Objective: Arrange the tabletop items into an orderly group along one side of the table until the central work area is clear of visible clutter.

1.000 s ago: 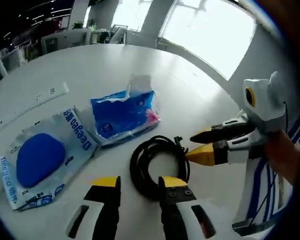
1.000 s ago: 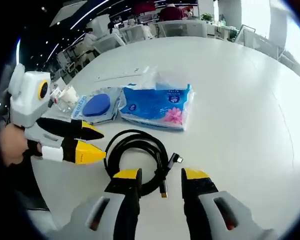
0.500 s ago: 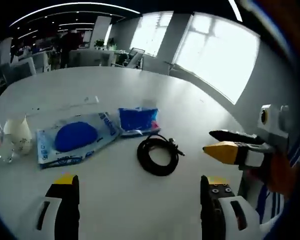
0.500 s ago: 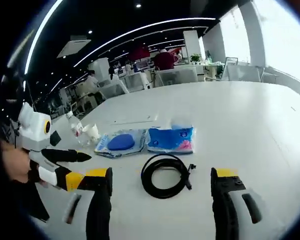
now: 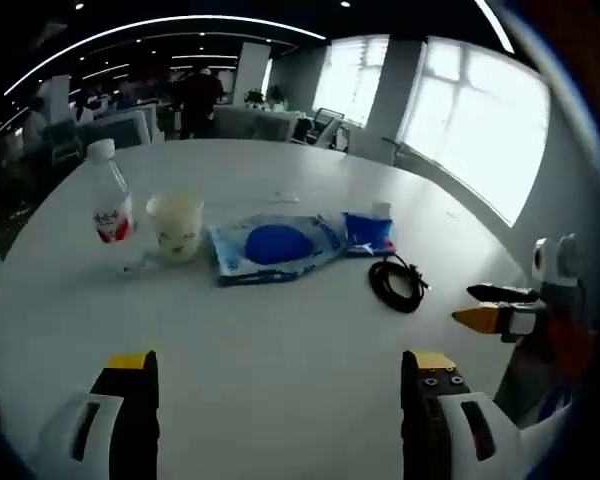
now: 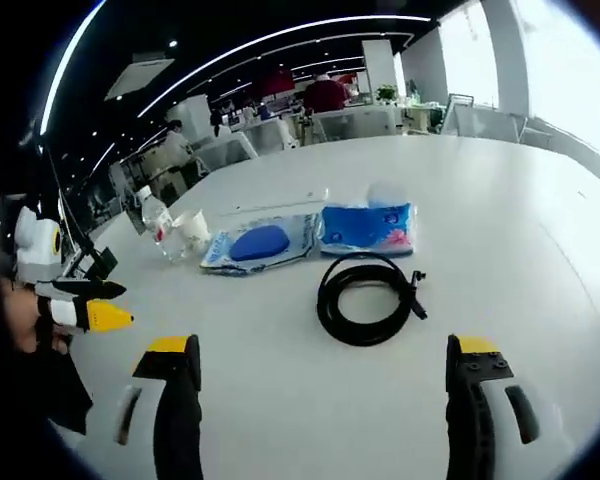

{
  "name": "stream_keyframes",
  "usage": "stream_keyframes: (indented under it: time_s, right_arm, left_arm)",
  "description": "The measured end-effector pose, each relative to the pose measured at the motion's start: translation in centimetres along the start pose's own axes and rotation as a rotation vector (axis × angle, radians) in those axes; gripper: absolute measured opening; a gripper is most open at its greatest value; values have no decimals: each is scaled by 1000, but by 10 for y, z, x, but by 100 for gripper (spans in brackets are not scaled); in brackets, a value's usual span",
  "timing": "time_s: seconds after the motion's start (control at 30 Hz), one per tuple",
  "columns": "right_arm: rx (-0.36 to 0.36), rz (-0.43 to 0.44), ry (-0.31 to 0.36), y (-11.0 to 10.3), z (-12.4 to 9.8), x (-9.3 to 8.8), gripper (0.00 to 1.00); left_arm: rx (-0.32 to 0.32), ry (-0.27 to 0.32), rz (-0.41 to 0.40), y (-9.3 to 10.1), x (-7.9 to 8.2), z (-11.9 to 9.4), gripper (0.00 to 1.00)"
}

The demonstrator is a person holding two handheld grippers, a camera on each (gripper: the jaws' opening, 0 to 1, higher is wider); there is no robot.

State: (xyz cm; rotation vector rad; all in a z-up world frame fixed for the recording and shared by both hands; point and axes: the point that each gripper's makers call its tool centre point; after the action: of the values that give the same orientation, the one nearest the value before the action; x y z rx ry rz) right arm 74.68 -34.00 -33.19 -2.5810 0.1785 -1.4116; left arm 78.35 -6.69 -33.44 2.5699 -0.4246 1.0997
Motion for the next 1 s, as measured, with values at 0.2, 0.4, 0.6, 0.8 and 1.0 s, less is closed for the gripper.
stream_keyframes:
  time_s: [0.2, 0.4, 0.6, 0.8, 1.0]
  right_arm:
    - [-45, -2, -47, -12, -11, -18, 100]
    - [-90, -5, -49, -3, -23, -25, 100]
    - [-104, -34, -41, 7, -33, -17, 99]
    - [-105, -50, -32, 10, -31, -10, 97]
    - [-101, -40, -39, 7, -26, -12, 97]
  left_arm:
    - [11, 18, -28, -26, -17, -17, 100]
    - [-18, 20, -34, -28, -18, -20, 100]
    - [-14, 31, -49, -36, -14, -25, 100]
    - [-21, 40, -44, -30, -12, -25, 100]
    - [-39, 28, -33, -25, -14, -22, 99]
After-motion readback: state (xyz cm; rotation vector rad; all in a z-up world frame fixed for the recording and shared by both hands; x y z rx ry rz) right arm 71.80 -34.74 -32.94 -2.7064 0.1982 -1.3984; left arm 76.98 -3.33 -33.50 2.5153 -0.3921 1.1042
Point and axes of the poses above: the point that each gripper's makers call its tool centre point, and the gripper's own axes: z roughly forward along the fingers, y roughly to its right, x roughly out of its top, and after that the axes turned 4 degrees about y, right-handed
